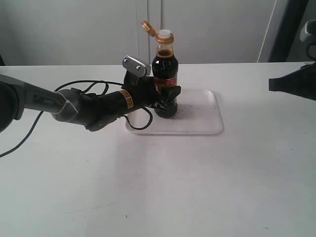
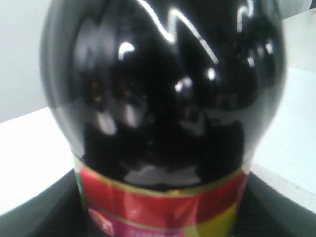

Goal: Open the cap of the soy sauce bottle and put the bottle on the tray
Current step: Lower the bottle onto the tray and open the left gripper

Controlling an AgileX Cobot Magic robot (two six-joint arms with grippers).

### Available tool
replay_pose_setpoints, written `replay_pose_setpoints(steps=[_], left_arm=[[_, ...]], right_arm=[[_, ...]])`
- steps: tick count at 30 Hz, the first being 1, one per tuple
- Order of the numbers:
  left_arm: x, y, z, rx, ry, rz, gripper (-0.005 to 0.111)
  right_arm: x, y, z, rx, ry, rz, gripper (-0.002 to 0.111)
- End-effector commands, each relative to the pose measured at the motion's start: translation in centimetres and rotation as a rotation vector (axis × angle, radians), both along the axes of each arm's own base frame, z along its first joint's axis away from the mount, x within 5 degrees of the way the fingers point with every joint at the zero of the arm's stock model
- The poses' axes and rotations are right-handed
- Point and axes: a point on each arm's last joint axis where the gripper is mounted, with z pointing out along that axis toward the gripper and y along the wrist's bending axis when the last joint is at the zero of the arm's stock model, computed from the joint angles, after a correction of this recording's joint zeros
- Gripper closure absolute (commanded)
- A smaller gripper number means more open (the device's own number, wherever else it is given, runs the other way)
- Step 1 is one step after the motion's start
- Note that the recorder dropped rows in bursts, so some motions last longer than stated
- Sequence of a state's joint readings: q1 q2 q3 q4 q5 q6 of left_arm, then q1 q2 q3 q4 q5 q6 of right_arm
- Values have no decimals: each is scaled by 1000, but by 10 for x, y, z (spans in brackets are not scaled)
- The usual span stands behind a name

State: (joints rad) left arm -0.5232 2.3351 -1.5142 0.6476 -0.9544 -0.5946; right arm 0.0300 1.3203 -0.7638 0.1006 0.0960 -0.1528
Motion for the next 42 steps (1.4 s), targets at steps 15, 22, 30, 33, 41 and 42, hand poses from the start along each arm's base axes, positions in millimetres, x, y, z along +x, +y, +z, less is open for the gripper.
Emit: replay_pose_setpoints(steps=[15,22,30,33,41,42], left_arm=[[-5,-3,27,-106,-118,-74,1],[-7,-3,38,-83,-125,-85,2],[-10,-1,54,-37,-144,-89,2],[-13,0,67,-21,-149,-90,2],[-29,14,94,48,-173,-50,2],[-30,14,97,49,-182,-49,2]], right_arm=[[1,0,1,-12,-8,8,108],[1,0,1,-12,-8,8,108],[1,0,1,-12,-8,8,108],[1,0,1,-12,-8,8,108],[0,0,0,-12,4,9,108],[0,1,0,-12,6,10,108]])
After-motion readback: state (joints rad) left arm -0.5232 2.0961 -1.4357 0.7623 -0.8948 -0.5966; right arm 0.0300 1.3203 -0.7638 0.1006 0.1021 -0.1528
